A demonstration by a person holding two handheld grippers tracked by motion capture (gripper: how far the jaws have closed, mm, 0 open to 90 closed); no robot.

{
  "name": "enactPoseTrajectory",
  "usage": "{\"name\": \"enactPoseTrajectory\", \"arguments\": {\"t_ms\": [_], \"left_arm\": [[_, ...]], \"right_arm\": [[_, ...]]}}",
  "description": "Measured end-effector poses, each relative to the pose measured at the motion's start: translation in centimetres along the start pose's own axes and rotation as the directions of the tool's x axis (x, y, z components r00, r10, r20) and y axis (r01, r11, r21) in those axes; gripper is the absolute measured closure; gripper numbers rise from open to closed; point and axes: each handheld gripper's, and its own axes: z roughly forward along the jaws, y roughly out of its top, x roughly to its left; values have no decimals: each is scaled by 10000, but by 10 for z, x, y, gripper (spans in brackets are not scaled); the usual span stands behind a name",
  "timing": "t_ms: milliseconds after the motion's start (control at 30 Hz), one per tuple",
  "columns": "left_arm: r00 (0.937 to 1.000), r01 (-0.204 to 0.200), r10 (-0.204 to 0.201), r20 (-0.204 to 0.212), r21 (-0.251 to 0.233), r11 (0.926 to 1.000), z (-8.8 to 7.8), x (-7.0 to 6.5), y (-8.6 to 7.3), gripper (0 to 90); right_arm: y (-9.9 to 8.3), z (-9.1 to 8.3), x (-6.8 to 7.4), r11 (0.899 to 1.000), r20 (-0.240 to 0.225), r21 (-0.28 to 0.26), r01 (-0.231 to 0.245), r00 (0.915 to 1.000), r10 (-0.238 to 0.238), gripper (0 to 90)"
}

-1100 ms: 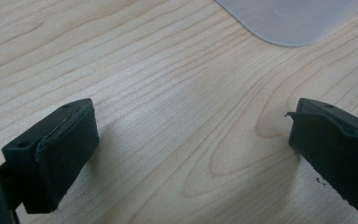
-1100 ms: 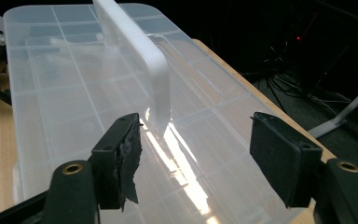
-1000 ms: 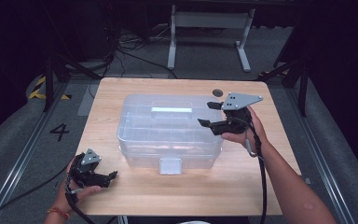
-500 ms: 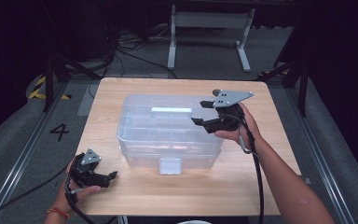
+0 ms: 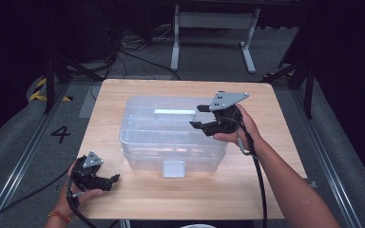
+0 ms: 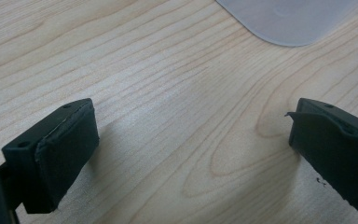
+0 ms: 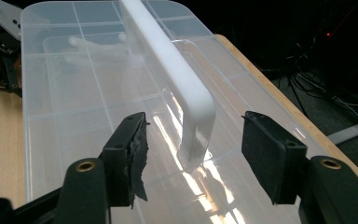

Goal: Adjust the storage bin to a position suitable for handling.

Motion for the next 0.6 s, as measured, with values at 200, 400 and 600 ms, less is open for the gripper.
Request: {"name": "enactPoseTrajectory", "arguments": {"t_ms": [200, 400, 600], "left_arm": [[10000, -8, 8, 9, 10, 10000, 0, 0, 0, 18], [10000, -6, 6, -15, 0, 10000, 0, 0, 0, 18], [10000, 0, 0, -19, 1, 10000, 0, 0, 0, 17]], "right_arm": [[5, 4, -2, 9998, -72, 208, 79, 9999, -77, 514], [10, 7, 0, 9991, -280, 369, 198, 9994, -187, 620], [11, 9, -2, 9993, -184, 373, 47, 9998, -40, 731]]}}
